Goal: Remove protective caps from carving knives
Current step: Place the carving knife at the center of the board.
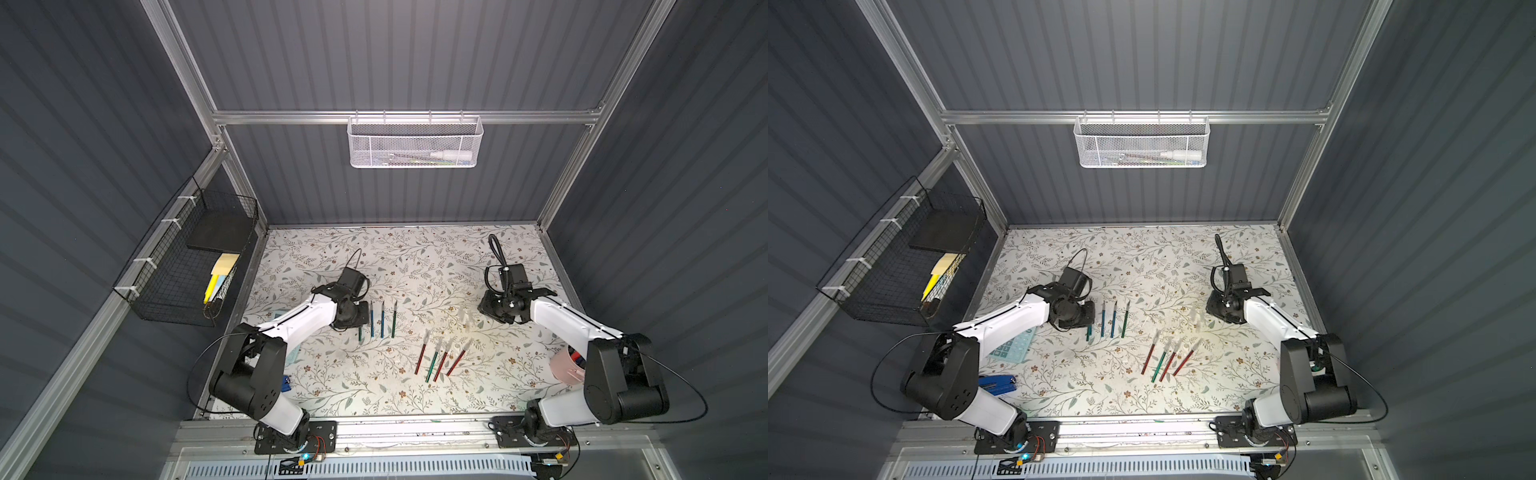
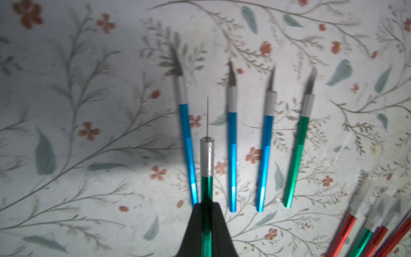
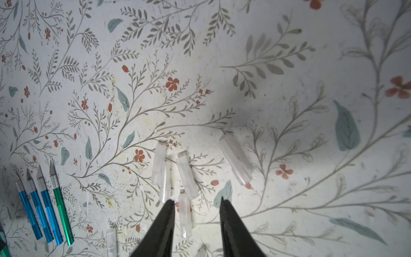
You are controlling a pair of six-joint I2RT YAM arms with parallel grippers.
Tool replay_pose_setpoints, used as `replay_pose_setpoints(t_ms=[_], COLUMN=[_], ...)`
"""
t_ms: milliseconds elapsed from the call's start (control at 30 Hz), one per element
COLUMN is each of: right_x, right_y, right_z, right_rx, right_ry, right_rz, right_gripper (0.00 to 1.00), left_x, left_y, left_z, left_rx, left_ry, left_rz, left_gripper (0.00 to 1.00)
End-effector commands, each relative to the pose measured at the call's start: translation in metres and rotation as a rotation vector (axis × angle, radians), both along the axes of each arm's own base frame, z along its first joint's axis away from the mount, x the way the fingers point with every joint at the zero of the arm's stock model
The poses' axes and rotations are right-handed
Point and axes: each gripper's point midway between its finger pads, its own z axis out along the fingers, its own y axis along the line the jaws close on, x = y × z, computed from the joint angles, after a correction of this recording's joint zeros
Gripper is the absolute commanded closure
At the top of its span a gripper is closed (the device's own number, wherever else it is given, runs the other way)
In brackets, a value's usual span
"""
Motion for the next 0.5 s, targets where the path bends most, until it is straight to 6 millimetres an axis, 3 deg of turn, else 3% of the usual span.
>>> replay_pose_setpoints(t_ms=[0,133,467], right_x=[-0.001,-0.001,0.000], right_y=[0.000,0.000,-0.002], right_z=[0.000,-0.001,-0.001], right_rx=[0.005,0.007,0.015], right_ry=[-0.007,-0.007,-0.011], right_rz=[0.013,0.015,0.009], right_gripper=[0.63,0.63,0.62], left_x=[0.005,0.009,0.016], left_y=[0.022,0.043,0.041], left_z=[0.006,0.001,-0.019], left_rx=[-0.001,0.009,0.005], left_ry=[-0.010,-0.004,0.024], left_rz=[0.089,0.158,0.158], left_gripper=[1.00,1.00,1.00])
